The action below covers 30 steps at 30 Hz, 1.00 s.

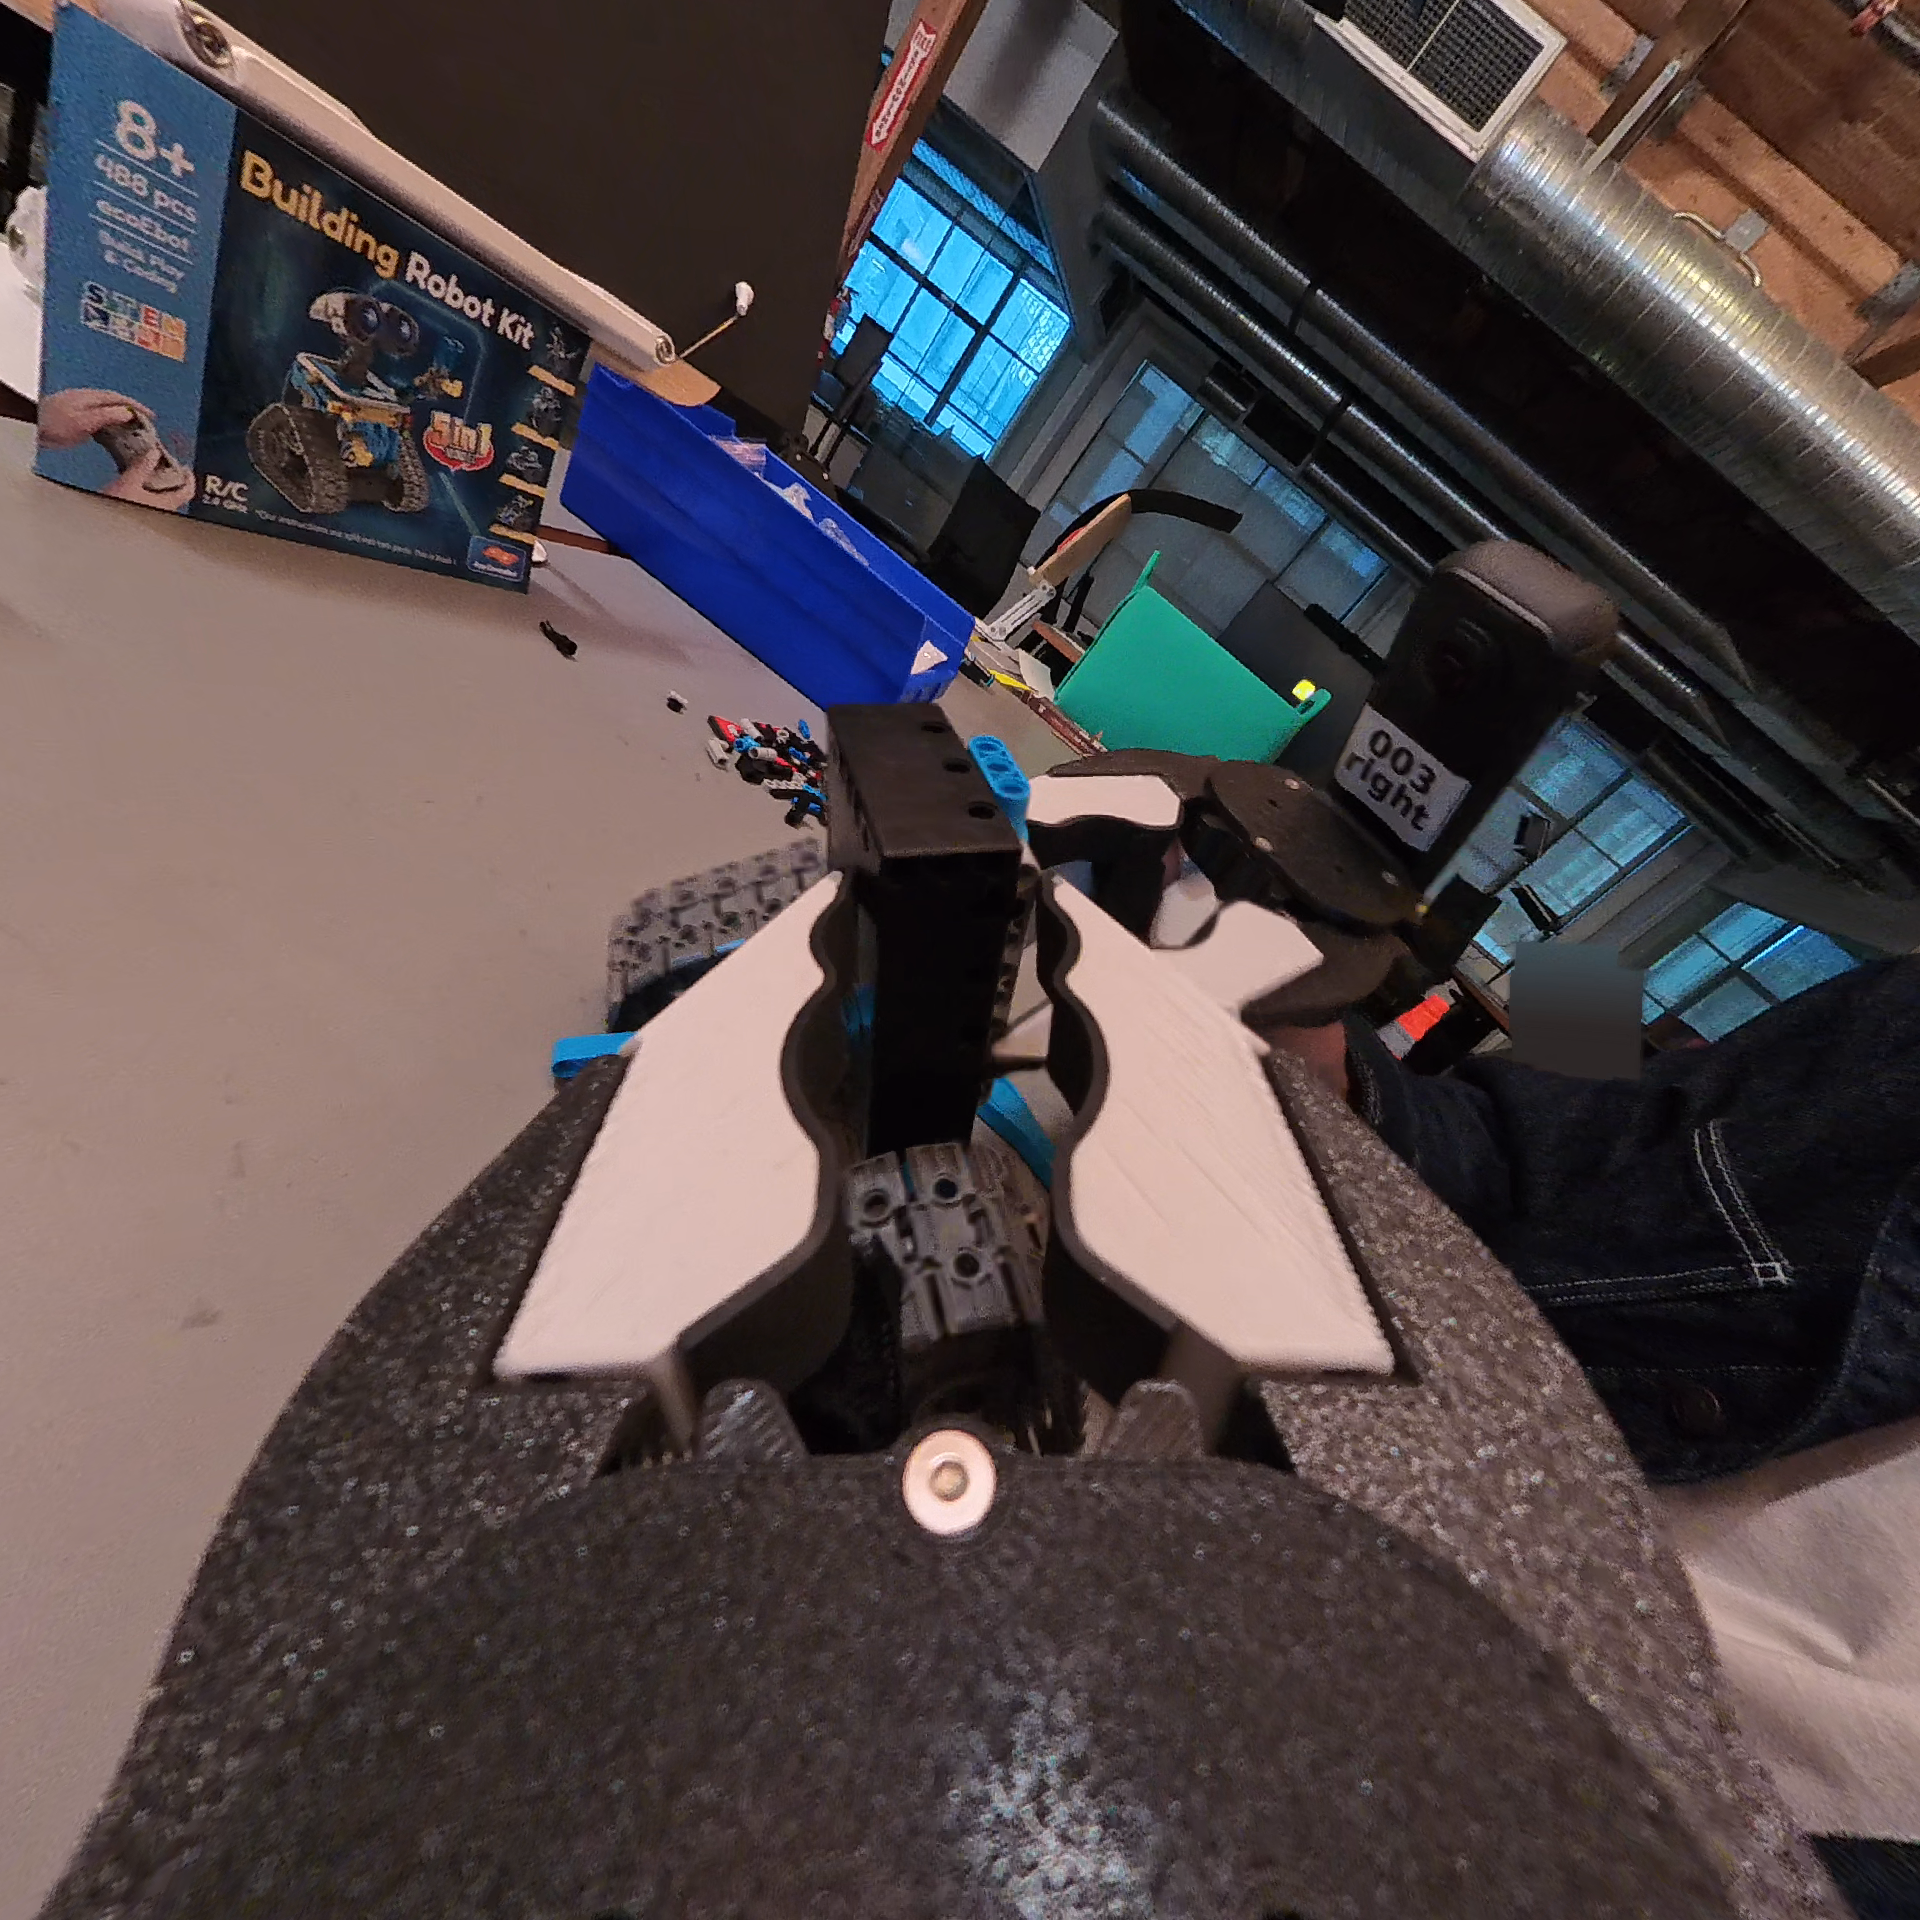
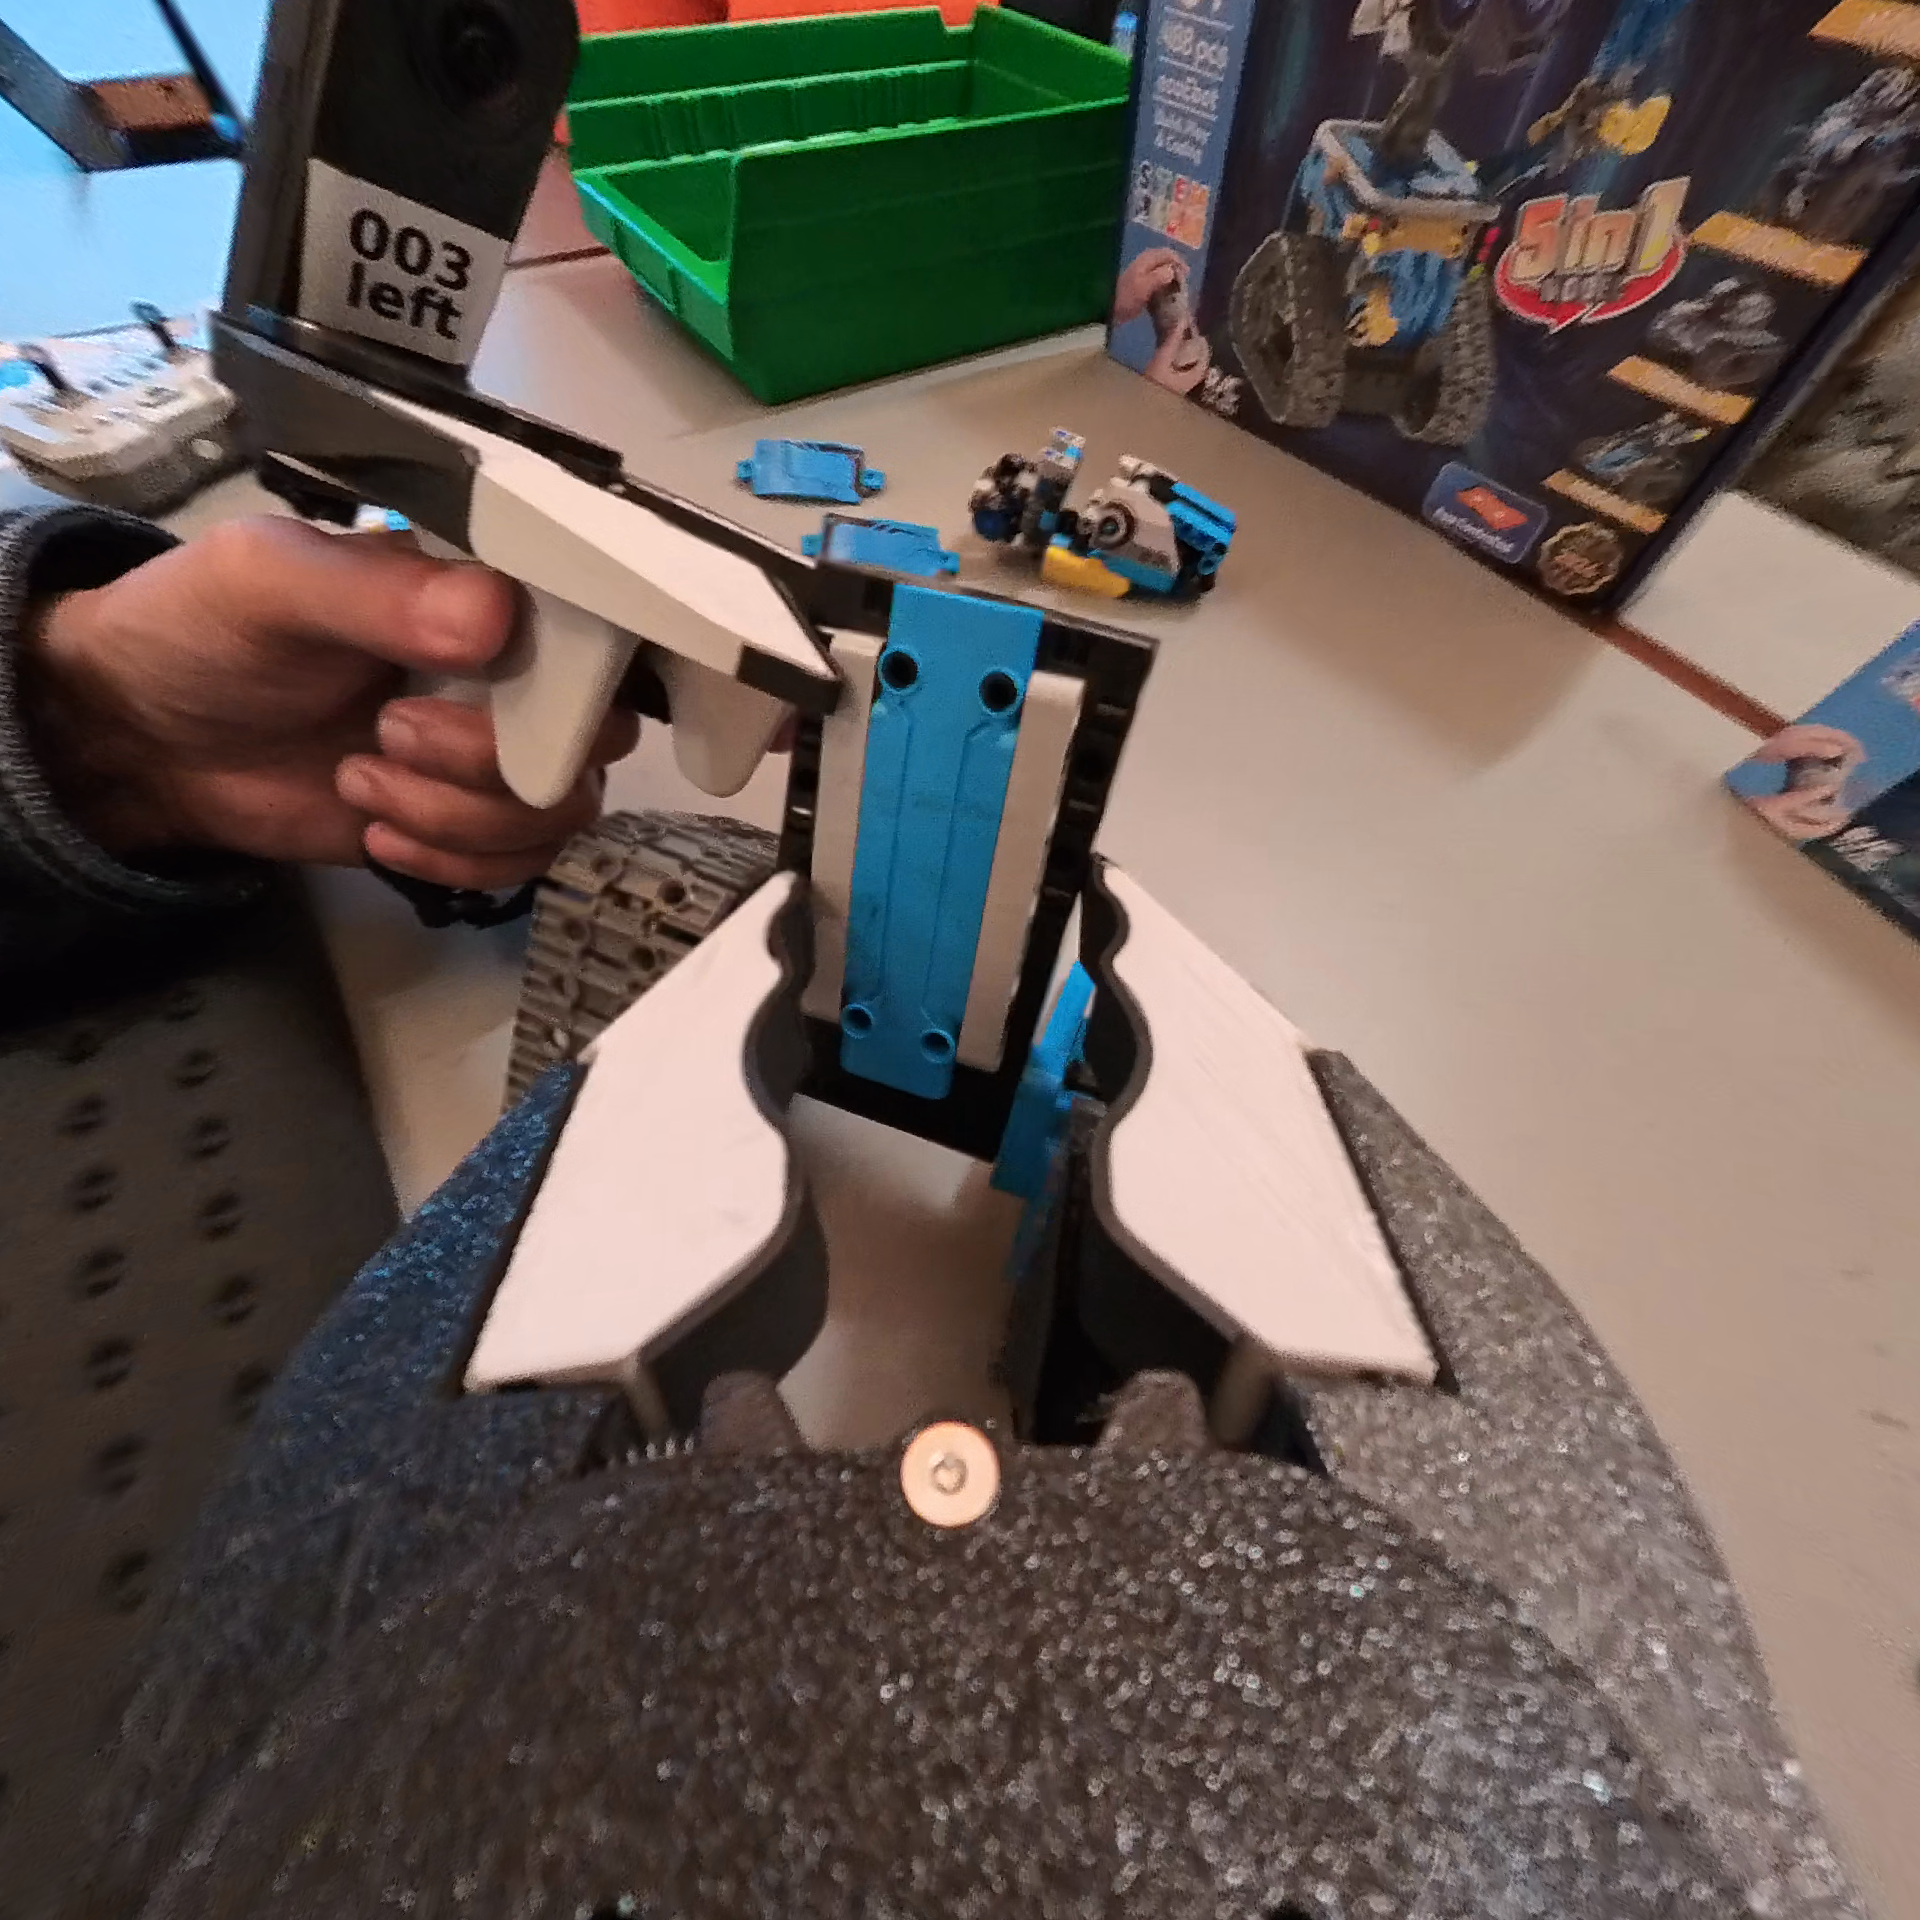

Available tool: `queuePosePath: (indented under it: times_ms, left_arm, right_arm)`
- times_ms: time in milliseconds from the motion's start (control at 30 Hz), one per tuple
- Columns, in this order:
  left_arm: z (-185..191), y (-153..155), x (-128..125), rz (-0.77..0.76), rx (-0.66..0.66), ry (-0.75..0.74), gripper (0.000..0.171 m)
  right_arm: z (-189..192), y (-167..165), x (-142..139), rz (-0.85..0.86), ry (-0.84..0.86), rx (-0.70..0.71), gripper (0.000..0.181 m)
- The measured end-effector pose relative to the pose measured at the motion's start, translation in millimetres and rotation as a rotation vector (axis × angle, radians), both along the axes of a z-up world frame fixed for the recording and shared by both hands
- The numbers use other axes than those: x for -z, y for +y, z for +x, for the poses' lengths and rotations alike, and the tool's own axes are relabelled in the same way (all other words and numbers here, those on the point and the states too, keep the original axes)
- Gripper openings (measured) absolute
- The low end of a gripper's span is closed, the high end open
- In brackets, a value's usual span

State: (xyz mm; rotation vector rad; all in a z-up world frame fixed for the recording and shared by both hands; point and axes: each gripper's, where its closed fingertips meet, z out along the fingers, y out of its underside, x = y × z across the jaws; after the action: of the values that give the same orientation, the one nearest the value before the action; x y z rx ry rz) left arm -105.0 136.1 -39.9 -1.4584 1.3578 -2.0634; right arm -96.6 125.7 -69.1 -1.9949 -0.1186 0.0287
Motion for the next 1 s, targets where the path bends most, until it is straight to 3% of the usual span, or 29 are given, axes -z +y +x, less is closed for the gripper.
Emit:
queuePosePath:
  times_ms: [400, 567, 633, 733, 833, 867, 1000]
  left_arm:
    - [-0.6, -5.5, 0.3, 0.091, -0.012, -0.021, 0.032]
    - [-5.4, -8.2, 0.0, 0.15, 0.054, -0.033, 0.034]
    - [-8.9, -15.0, -7.0, 0.157, 0.131, -0.061, 0.064]
    - [-8.3, -21.6, -0.5, 0.25, 0.222, -0.055, 0.084]
    - [-16.9, -27.2, -6.3, 0.197, 0.381, -0.09, 0.076]
    - [-20.7, -29.9, -8.2, 0.16, 0.437, -0.096, 0.066]
    - [-14.3, -27.3, -5.7, 0.194, 0.388, -0.108, 0.062]
  right_arm:
    - [0.6, -4.0, 0.4, -0.023, -0.038, -0.029, 0.047]
    - [-3.3, -4.2, 0.0, -0.021, 0.04, -0.115, 0.047]
    - [-6.1, -6.7, -4.2, -0.014, 0.104, -0.169, 0.047]
    - [-18.7, -11.6, -16.6, 0.028, 0.289, -0.279, 0.047]
    - [-33.8, -16.8, -23.6, 0.027, 0.471, -0.393, 0.047]
    - [-37.1, -17.7, -23.6, 0.017, 0.529, -0.42, 0.048]
    - [-26.1, -15.0, -21.1, 0.037, 0.468, -0.364, 0.049]
